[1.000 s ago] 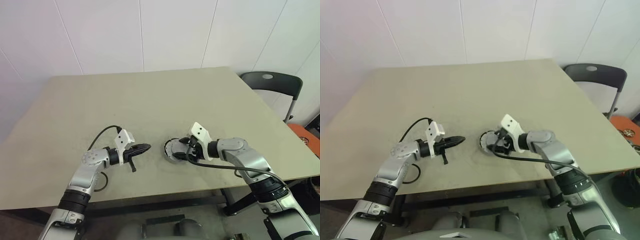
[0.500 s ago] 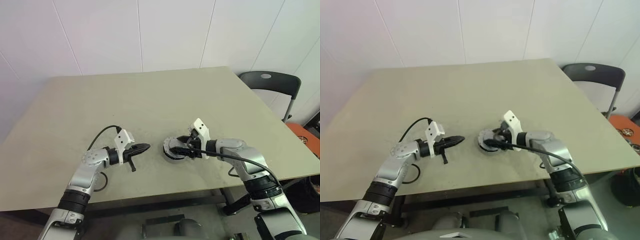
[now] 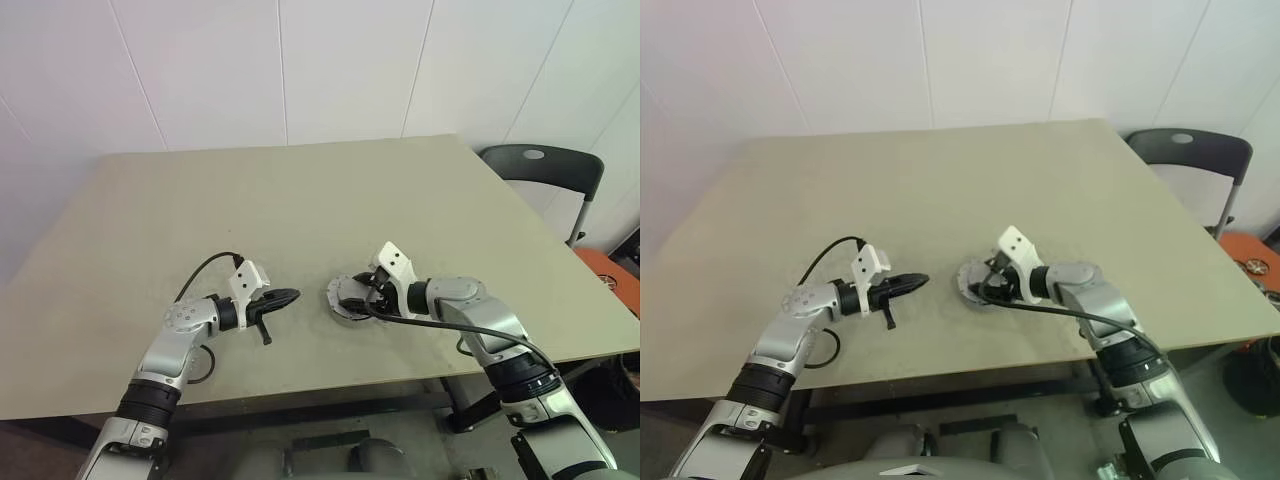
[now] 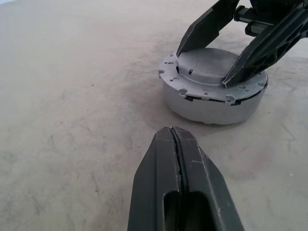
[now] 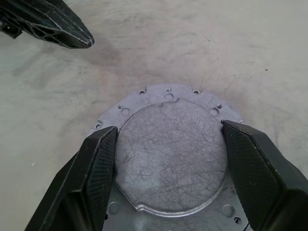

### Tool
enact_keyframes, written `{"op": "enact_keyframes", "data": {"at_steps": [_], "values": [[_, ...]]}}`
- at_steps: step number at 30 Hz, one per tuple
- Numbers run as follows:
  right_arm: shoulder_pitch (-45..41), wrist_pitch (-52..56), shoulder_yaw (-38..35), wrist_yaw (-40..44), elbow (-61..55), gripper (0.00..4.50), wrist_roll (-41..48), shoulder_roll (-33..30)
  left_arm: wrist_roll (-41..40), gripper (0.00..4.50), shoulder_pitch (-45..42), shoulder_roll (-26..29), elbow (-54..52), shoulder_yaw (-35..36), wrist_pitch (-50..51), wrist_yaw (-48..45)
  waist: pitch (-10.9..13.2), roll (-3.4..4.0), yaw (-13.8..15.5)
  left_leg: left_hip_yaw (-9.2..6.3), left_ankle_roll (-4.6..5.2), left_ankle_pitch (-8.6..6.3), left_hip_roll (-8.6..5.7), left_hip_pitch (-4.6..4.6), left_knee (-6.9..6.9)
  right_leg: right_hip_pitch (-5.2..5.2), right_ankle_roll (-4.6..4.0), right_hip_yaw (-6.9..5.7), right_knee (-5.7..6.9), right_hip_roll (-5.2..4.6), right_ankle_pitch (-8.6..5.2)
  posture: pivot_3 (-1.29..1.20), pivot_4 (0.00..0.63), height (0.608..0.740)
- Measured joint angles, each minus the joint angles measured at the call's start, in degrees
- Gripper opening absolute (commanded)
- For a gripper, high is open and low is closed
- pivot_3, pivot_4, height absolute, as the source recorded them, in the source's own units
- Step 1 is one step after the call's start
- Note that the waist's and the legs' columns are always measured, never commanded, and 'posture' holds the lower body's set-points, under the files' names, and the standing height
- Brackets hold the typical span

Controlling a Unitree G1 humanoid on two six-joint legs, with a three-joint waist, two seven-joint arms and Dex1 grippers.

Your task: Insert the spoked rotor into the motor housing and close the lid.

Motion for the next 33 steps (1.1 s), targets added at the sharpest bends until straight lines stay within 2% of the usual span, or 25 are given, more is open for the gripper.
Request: {"op": "enact_keyframes", "data": {"at_steps": [6,20,33], "values": [[-0.1,1.8,-0.9,0.6,0.0,3.05,1.2,-0.1,0.5,0.00,0.0,-0.4,0.0,-0.3,-0.1,0.0,0.0,0.00,0.0,0.00,0.00,0.00,0.00,-0.07,-0.05,-0.08,0.00,0.00,-0.01,-0.02,0.00,0.00,0.000,0.740],[0.2,-6.1,3.3,0.0,-0.5,3.05,-4.5,-1.9,0.5,0.00,0.0,-0.6,0.0,-0.7,0.0,-0.1,0.0,0.00,0.0,0.00,-0.01,-0.01,0.00,0.17,-0.02,0.15,0.00,0.00,-0.03,-0.10,-0.02,0.00,0.000,0.740],[-1.3,-7.1,3.4,1.5,2.2,3.05,-4.5,-2.4,0.5,0.00,0.1,-1.0,0.0,-1.1,0.0,-0.1,0.0,0.00,0.0,0.01,-0.03,-0.02,-0.09,0.20,-0.02,0.16,0.01,-0.02,-0.10,-0.33,-0.03,0.00,0.000,0.740]]}}
